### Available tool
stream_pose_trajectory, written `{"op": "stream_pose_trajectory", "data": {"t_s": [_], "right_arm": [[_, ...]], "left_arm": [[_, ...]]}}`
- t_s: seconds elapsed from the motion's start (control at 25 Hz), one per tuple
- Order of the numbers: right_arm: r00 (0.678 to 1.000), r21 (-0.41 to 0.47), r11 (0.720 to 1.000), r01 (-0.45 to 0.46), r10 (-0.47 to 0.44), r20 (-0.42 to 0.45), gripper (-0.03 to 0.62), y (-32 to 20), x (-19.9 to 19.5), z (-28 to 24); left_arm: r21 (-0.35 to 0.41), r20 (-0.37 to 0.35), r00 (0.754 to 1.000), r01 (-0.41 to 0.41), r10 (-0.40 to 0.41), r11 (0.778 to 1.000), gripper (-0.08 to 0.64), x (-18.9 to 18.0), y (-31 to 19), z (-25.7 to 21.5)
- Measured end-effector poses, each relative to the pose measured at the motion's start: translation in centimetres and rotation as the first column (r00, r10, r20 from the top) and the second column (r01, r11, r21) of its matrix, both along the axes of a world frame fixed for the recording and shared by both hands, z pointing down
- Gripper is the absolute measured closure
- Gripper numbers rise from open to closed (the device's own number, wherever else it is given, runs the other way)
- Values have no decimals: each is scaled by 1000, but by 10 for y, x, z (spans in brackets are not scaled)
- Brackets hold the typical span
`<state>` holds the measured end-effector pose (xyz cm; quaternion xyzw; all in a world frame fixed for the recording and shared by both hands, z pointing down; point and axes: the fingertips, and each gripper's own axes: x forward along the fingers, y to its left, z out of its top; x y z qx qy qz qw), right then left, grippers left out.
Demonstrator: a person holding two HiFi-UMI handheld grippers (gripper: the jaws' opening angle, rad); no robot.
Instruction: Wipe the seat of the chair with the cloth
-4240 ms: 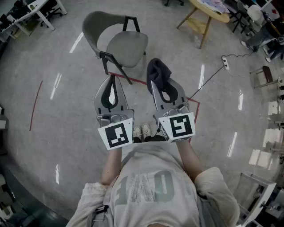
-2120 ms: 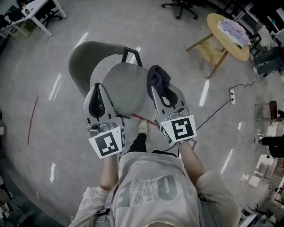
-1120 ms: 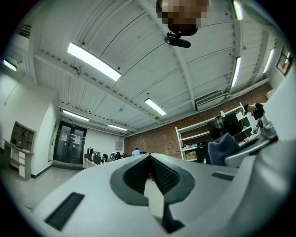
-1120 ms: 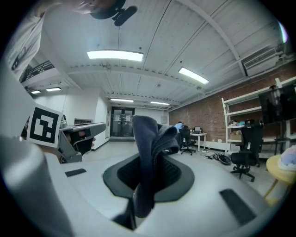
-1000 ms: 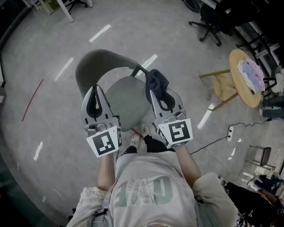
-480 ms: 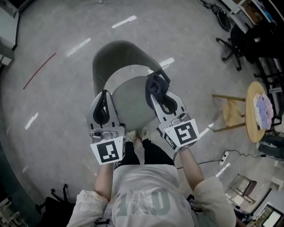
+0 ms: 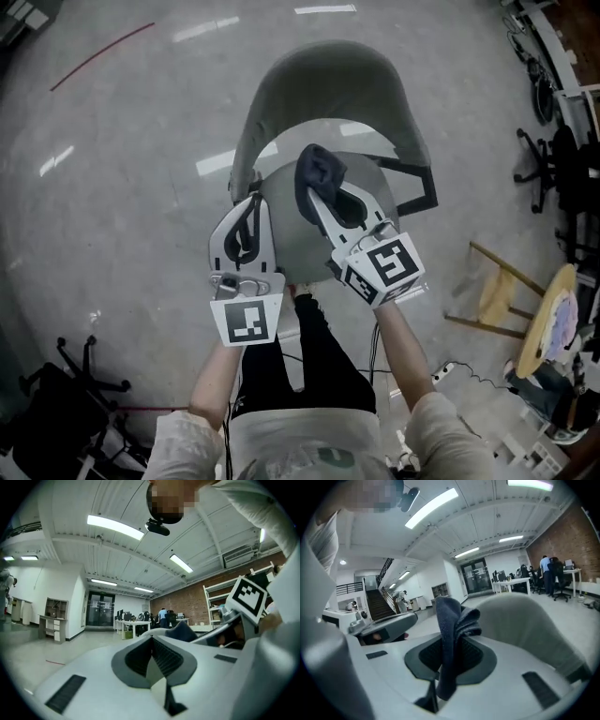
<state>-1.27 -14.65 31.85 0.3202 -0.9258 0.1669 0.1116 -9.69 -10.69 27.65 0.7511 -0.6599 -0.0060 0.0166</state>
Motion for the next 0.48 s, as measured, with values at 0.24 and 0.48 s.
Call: {"op": "stream_pose_trajectory", "data": {"t_s": [0.24,0.48], "right_arm": [[996,-120,990,71,-76,-39,537,-1,-43,121],[989,-275,953,126,-144,-45,537,0,-64,208]], "left_arm": [[-84,-60,994,89,-95,992,545,-19,16,76],[-133,-93,992,77,-90,988,545,-12,38,125]]}}
